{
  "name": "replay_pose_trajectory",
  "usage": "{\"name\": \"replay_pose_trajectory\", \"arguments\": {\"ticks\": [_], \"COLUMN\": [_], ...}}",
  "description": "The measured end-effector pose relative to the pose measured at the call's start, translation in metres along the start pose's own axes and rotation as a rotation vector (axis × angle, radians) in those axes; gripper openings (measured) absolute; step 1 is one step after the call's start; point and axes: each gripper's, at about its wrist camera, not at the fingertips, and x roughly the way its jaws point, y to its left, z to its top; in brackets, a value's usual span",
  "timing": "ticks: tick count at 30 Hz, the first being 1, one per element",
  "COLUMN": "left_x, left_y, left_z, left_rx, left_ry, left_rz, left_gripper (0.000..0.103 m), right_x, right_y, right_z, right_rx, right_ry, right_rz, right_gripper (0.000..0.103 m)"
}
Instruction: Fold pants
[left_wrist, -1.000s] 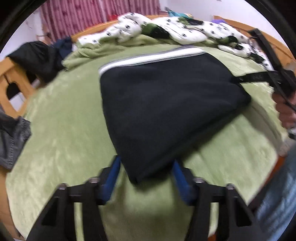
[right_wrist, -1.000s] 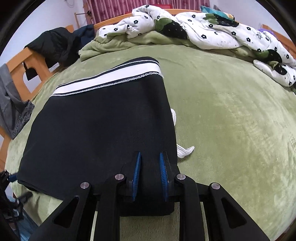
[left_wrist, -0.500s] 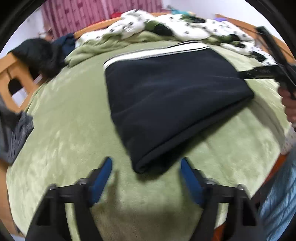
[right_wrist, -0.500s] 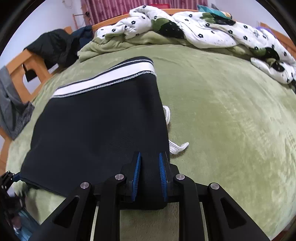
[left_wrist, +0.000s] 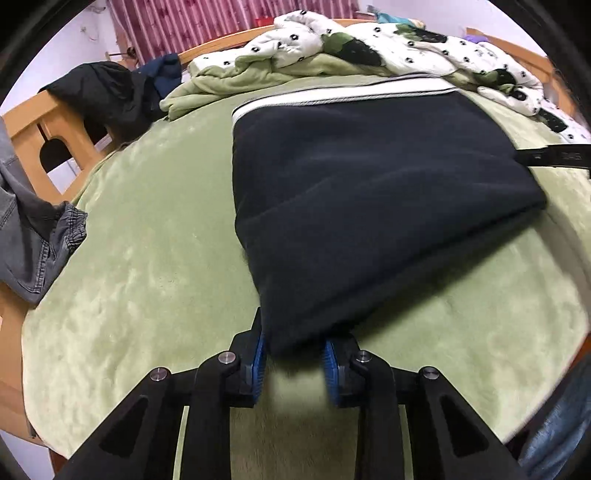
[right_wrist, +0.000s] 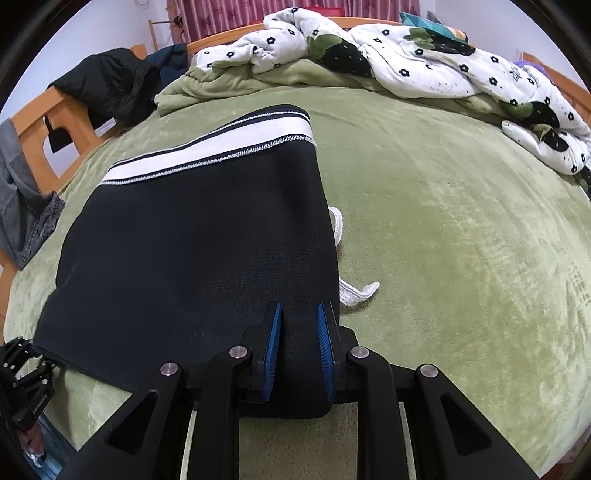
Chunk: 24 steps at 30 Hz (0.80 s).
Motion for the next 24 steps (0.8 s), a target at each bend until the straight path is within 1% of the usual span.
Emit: {"name": "replay_pose_trajectory", "arguments": {"ticks": [1, 3, 5, 6, 7, 8, 9, 10, 11, 12, 14, 15, 16, 17, 18, 19, 21, 22, 24], "left_x": [-0.005, -0.019, -0.035, -0.046, -0.053, -0.055, -0.057, -0.054, -0.048, -0.039, -0.009, 0.009, 0.025, 0.028, 0.030, 0.029, 0.023, 0.021, 0.020], "left_y": [0.002, 0.011, 0.020, 0.025, 0.028, 0.030, 0.031, 0.030, 0.030, 0.028, 0.028, 0.026, 0.025, 0.023, 0.024, 0.023, 0.021, 0.023, 0.035], "left_z": [-0.002, -0.011, -0.015, -0.011, 0.000, 0.007, 0.023, 0.038, 0.048, 0.058, 0.069, 0.064, 0.054, 0.044, 0.033, 0.029, 0.033, 0.037, 0.048], "left_rx": [-0.016, -0.073, -0.122, -0.148, -0.167, -0.174, -0.177, -0.175, -0.173, -0.169, -0.167, -0.174, -0.183, -0.199, -0.239, -0.243, -0.211, -0.213, -0.242], "left_ry": [0.012, 0.029, 0.001, -0.039, -0.068, -0.084, -0.114, -0.140, -0.143, -0.124, -0.058, -0.002, 0.043, 0.049, 0.038, 0.046, 0.049, 0.050, 0.038], "left_rz": [-0.018, -0.068, -0.104, -0.122, -0.135, -0.145, -0.171, -0.174, -0.157, -0.133, -0.152, -0.149, -0.152, -0.163, -0.181, -0.189, -0.188, -0.199, -0.230], "left_gripper": [0.033, 0.035, 0.035, 0.035, 0.040, 0.049, 0.052, 0.053, 0.053, 0.053, 0.053, 0.054, 0.057, 0.061, 0.063, 0.064, 0.064, 0.064, 0.064], "right_x": [-0.003, -0.013, -0.020, -0.023, -0.024, -0.024, -0.023, -0.021, -0.016, -0.009, 0.006, 0.011, 0.011, 0.012, 0.014, 0.014, 0.013, 0.010, 0.002], "right_y": [0.000, -0.002, -0.001, 0.001, 0.004, 0.007, 0.011, 0.015, 0.020, 0.024, 0.028, 0.031, 0.034, 0.037, 0.039, 0.039, 0.039, 0.038, 0.033], "right_z": [0.000, 0.003, 0.004, 0.005, 0.006, 0.007, 0.008, 0.008, 0.008, 0.006, 0.002, -0.003, -0.007, -0.010, -0.013, -0.014, -0.014, -0.010, 0.002], "right_rx": [0.005, 0.010, 0.005, -0.004, -0.011, -0.015, -0.024, -0.033, -0.051, -0.067, -0.091, -0.112, -0.132, -0.153, -0.171, -0.171, -0.168, -0.161, -0.128], "right_ry": [-0.002, -0.032, -0.074, -0.088, -0.106, -0.118, -0.127, -0.128, -0.121, -0.101, -0.042, -0.033, -0.038, -0.027, -0.002, 0.002, 0.004, 0.008, -0.015], "right_rz": [0.006, 0.029, 0.042, 0.051, 0.068, 0.081, 0.093, 0.096, 0.093, 0.077, 0.042, 0.011, -0.008, -0.022, -0.035, -0.038, -0.035, -0.022, 0.046], "right_gripper": [0.020, 0.020, 0.022, 0.022, 0.022, 0.022, 0.022, 0.022, 0.022, 0.022, 0.022, 0.022, 0.022, 0.022, 0.022, 0.022, 0.022, 0.022, 0.025]}}
